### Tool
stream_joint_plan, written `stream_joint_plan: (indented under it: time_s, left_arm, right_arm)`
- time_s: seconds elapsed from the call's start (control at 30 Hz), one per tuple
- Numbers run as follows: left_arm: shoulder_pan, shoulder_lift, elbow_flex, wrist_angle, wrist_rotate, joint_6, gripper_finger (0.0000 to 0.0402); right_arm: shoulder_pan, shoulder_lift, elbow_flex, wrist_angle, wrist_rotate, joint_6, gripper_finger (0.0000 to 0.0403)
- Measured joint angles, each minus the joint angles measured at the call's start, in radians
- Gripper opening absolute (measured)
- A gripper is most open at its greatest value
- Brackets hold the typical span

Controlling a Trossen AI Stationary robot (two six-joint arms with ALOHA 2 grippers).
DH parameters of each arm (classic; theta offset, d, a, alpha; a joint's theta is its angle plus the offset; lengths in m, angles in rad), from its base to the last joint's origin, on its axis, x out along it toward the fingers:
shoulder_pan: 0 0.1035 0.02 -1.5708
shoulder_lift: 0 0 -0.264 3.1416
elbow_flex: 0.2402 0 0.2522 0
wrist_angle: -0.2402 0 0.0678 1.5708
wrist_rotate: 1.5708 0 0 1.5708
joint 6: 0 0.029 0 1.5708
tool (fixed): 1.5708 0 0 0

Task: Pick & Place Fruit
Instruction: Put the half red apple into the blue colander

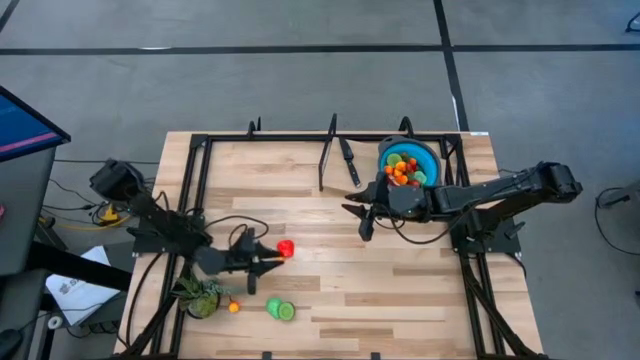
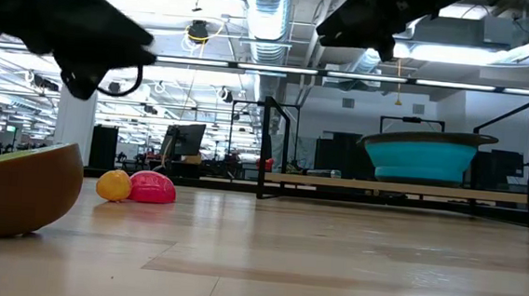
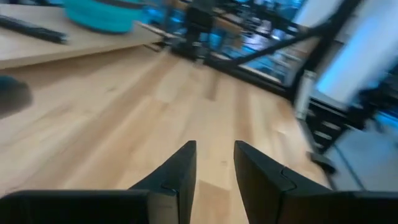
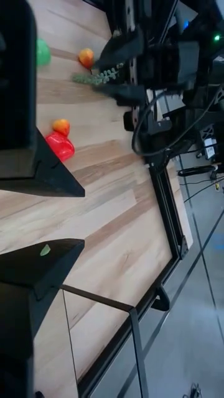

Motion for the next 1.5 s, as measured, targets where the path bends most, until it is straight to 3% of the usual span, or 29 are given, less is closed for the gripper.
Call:
stream_joint_plan:
  time_s: [0.27,0.37,0.67,0.9,1.03,1.23,1.37,1.5]
  left_arm:
    - [0.014,0.099,0.000,-0.073,-0.150,-0.020,0.0092]
    - [0.054,0.129,0.000,-0.093,-0.155,-0.053,0.0077]
    - [0.149,0.147,0.000,-0.147,0.047,-0.087,0.0006]
    - [0.151,0.131,0.000,-0.190,0.108,-0.087,0.0001]
    - [0.151,0.044,0.001,-0.387,0.138,-0.105,0.0001]
    - [0.153,-0.147,0.001,-0.746,0.136,-0.259,0.0001]
    - [0.180,-0.163,0.001,-0.772,0.137,-0.276,0.0001]
    - [0.229,-0.086,0.017,-0.772,0.177,-0.278,0.0001]
  right_arm:
    - [0.025,0.000,0.000,-0.012,0.000,0.000,0.0112]
    - [0.025,0.000,0.000,-0.029,0.000,0.000,0.0112]
    - [0.009,0.000,0.000,-0.064,0.000,0.000,0.0112]
    - [-0.005,0.000,0.001,-0.089,-0.001,0.001,0.0112]
    - [-0.005,0.000,0.001,-0.093,0.000,0.000,0.0112]
    - [-0.005,0.000,0.001,-0.093,0.000,0.002,0.0112]
    - [-0.005,0.000,0.001,-0.093,0.000,0.003,0.0112]
    - [-0.002,0.000,0.001,-0.093,0.000,0.002,0.0112]
